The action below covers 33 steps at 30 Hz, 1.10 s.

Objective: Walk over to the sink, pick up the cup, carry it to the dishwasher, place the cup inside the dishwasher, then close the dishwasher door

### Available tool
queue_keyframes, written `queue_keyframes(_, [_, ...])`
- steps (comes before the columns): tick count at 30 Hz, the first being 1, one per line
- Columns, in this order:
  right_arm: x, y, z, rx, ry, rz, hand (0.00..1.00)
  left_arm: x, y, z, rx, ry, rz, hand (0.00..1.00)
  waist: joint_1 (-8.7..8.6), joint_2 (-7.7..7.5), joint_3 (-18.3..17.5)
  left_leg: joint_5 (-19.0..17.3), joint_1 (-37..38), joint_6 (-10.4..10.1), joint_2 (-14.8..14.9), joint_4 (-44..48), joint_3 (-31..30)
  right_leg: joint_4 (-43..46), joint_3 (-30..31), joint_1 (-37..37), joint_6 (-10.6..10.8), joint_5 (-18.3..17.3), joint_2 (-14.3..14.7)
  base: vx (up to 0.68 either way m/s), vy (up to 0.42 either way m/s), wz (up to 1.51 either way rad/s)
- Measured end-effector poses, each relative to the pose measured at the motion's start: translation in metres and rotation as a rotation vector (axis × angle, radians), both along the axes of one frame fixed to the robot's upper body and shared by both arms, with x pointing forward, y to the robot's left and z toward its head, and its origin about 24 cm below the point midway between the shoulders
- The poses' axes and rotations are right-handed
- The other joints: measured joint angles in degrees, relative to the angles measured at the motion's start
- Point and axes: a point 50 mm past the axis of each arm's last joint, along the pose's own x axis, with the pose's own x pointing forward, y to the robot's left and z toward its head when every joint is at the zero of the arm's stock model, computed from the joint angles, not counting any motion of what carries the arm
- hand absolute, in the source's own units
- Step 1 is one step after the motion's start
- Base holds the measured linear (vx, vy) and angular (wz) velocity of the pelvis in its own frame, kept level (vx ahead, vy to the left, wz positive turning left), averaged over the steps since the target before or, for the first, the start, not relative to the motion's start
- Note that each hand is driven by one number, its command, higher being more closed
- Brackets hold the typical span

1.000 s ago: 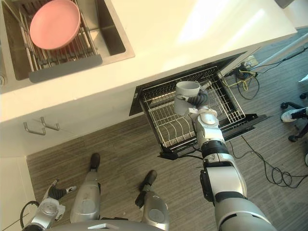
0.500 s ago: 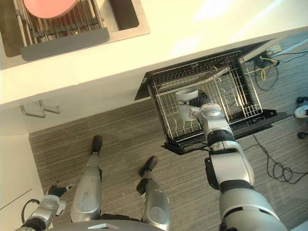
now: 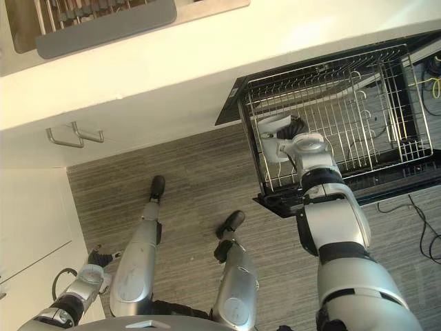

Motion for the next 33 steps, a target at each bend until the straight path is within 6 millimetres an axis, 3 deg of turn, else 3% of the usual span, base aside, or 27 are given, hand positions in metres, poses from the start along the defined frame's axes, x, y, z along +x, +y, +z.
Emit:
queue_keyframes(5, [0.001, -0.008, 0.018, -0.028, -0.045, -0.045, 1.0, 0.007, -0.009, 0.002, 0.004, -0.023, 0.012, 0.0, 0.53, 1.33, 0.39, -0.01, -1.9, 0.01, -0.6, 1.03, -1.08, 3.02, -0.34, -1.88, -0.01, -1.53, -1.15, -0.03, -0.048, 0.1])
queue_keyframes(15, [0.004, -0.009, 0.035, -0.04, -0.086, -0.092, 1.0, -0.003, -0.021, -0.006, 0.032, 0.075, 0.012, 0.0, 1.4, 2.75, 0.37, -0.24, -3.87, -0.33, -0.66, 2.98, -1.57, 6.41, -0.58, -4.05, -0.41, -3.41, -1.98, -0.02, -0.076, 0.01])
queue_keyframes(19, [0.003, -0.015, 0.045, -0.035, -0.108, -0.127, 1.0, -0.006, -0.027, -0.009, 0.032, 0.105, 0.008, 0.0, 2.09, 4.02, 0.35, -0.45, -4.52, -0.42, -0.69, 3.83, -2.47, 7.65, -1.51, -4.25, -0.55, -4.17, -2.23, -0.03, -0.057, 0.07])
queue_keyframes(24, [0.004, -0.015, 0.062, -0.033, -0.157, -0.142, 1.0, -0.009, -0.027, -0.01, 0.038, 0.126, 0.01, 0.0, 2.57, 4.45, 0.31, -0.43, -5.81, -0.42, -0.7, 3.81, -2.85, 9.7, -1.76, -6.14, -0.96, -5.19, -2.8, -0.04, -0.05, 0.03])
queue_keyframes(30, [0.004, -0.016, 0.067, -0.045, -0.175, -0.173, 1.0, -0.013, -0.031, -0.013, 0.032, 0.154, 0.01, 0.0, 3.12, 4.76, 0.21, -0.22, -5.76, -0.73, -0.76, 3.88, -2.97, 11.02, -1.89, -6.41, -0.98, -5.91, -3.27, -0.01, -0.052, 0.03])
queue_keyframes(31, [0.004, -0.016, 0.067, -0.045, -0.176, -0.173, 0.0, -0.014, -0.031, -0.014, 0.032, 0.156, 0.011, 0.0, 3.11, 4.76, 0.21, -0.23, -5.82, -0.73, -0.85, 3.91, -2.96, 11.38, -1.84, -6.63, -0.98, -6.1, -3.47, 0.0, -0.053, 0.01])
queue_keyframes(33, [0.004, -0.015, 0.067, -0.032, -0.179, -0.171, 0.0, -0.014, -0.031, -0.014, 0.034, 0.163, 0.012, 0.0, 3.13, 4.77, 0.2, -0.23, -5.96, -0.73, -0.87, 4.08, -2.94, 11.64, -1.78, -6.85, -1.04, -6.24, -3.53, 0.0, -0.04, -0.01])
